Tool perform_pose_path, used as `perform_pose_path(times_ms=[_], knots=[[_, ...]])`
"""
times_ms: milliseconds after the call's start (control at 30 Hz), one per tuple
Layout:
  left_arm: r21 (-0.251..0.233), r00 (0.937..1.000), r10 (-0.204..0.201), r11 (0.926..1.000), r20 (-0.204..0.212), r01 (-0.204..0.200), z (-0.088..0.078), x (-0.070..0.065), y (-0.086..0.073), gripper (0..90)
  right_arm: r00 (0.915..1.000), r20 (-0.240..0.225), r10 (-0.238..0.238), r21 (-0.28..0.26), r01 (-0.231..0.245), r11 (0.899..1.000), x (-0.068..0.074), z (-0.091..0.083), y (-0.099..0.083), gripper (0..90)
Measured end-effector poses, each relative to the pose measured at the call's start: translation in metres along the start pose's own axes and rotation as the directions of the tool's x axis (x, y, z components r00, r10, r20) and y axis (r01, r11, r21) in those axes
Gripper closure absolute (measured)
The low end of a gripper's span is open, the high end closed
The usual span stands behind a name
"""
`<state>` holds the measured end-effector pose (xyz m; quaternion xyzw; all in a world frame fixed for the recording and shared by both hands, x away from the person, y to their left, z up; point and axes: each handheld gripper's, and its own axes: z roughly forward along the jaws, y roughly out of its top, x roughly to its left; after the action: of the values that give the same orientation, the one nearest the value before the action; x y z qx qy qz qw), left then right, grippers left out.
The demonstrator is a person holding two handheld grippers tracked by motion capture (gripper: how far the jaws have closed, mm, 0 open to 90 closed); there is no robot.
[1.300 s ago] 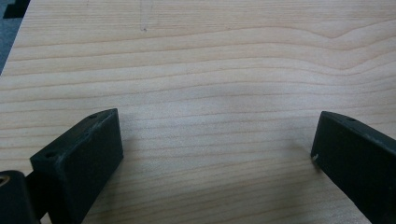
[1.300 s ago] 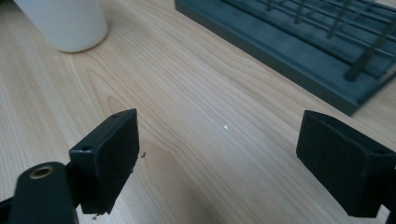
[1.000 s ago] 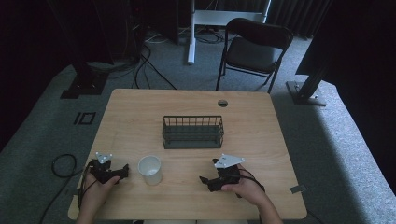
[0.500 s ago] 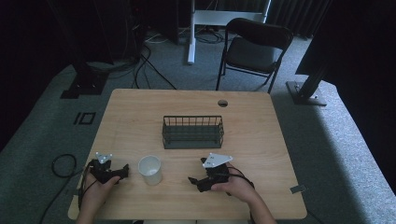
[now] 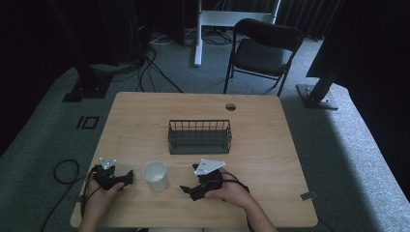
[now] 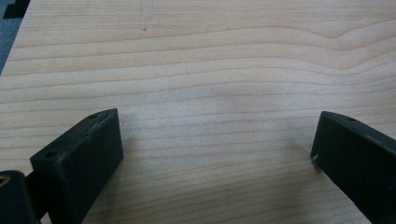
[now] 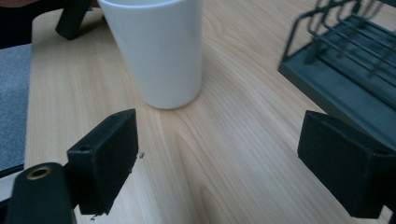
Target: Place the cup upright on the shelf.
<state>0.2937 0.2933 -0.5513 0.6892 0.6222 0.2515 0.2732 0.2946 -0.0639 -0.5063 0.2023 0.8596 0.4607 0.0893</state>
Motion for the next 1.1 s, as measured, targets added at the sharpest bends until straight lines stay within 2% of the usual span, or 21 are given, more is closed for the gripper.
perform_pose_path(times_ms=[367,700,1100], knots=[[0.0,1.0,0.0,1.0,0.0,0.0,0.0,0.0,0.0,2.5,0.9986,-0.048,-0.024,-0.003,0.024,1.0,0.014,0.024,0.011,12.1],[0.0,1.0,0.0,1.0,0.0,0.0,0.0,0.0,0.0,2.5,0.9974,-0.065,-0.029,-0.03,0.027,0.999,0.02,0.037,0.026,12.1],[0.0,1.0,0.0,1.0,0.0,0.0,0.0,0.0,0.0,2.5,0.9963,-0.077,-0.037,-0.055,0.033,0.998,0.025,0.048,0.034,12.1]])
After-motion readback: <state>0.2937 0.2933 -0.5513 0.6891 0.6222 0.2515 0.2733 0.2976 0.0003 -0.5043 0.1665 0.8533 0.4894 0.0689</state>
